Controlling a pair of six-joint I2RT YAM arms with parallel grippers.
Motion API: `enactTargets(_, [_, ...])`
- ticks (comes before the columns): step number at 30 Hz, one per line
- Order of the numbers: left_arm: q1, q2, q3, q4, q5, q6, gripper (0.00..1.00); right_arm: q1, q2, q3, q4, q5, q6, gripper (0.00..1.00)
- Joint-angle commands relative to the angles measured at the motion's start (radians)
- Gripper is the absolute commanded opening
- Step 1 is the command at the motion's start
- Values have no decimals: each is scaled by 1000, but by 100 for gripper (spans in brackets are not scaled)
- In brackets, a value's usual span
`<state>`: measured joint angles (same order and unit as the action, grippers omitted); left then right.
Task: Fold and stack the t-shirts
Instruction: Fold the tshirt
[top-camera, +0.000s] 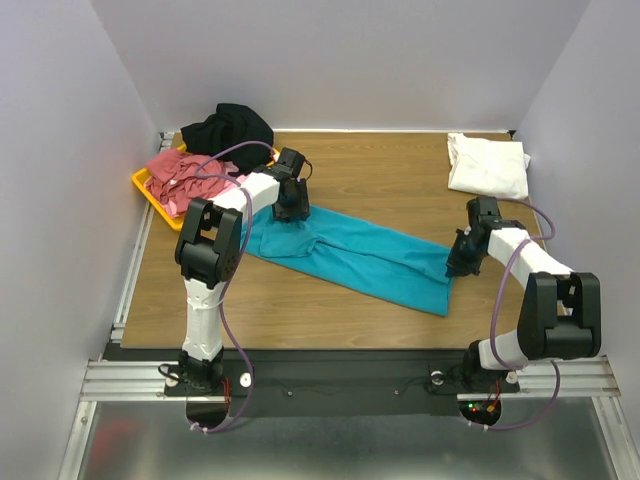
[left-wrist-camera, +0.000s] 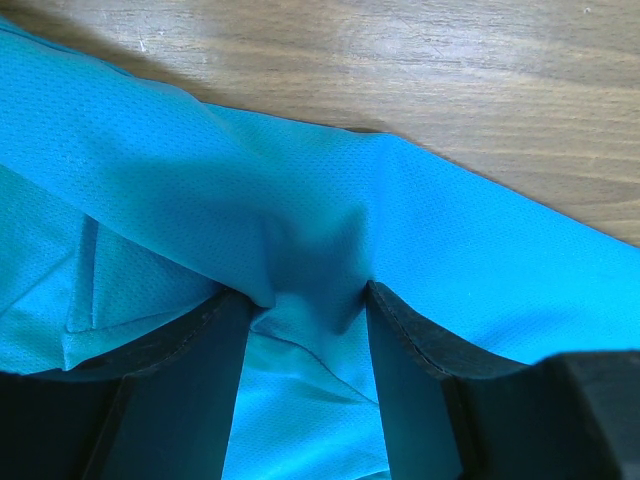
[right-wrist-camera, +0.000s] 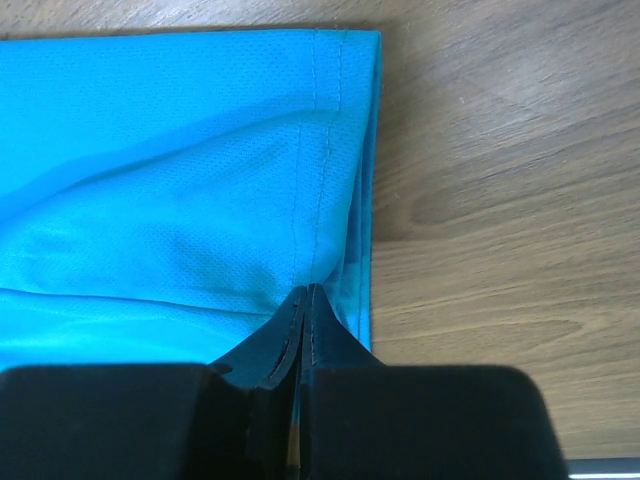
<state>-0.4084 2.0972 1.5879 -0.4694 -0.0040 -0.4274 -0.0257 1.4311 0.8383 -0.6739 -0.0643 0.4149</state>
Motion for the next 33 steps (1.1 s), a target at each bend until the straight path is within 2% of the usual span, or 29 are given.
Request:
enactTargets(1, [6,-3,17,-15,-1,6,61,-5,-21,7,-21,-15,-21,0])
enactTargets(10, [6,-12,-6,-2,-1,4,61,-5,-112,-18,-98,-39,-11,0])
enactTargets(22, [6,-25,-31,5,-1,1,61,-5,-109,31,-141,7,-1,1])
enactTargets(23, [6,-25,-31,3,-1,3,61,-5,-106,41,-141,8,1,4])
enactTargets(24, [6,-23,-31,0,-1,4,61,-5,-97,53,-141,12,4,17])
enactTargets(26, [6,-23,-32,0,-1,6,61,-5,-92,93,-142,29,9,27])
enactTargets(27, [6,-25,-31,-2,-1,4,61,-5,-86,107,-139,35,9,37])
enactTargets(30, [6,-26,-34,-2,-1,3,61,-5,-61,139,-122,41,-2,41])
enactTargets(33, [6,-23,-29,-3,-1,3,61,-5,-8,151,-98,14,-8,39])
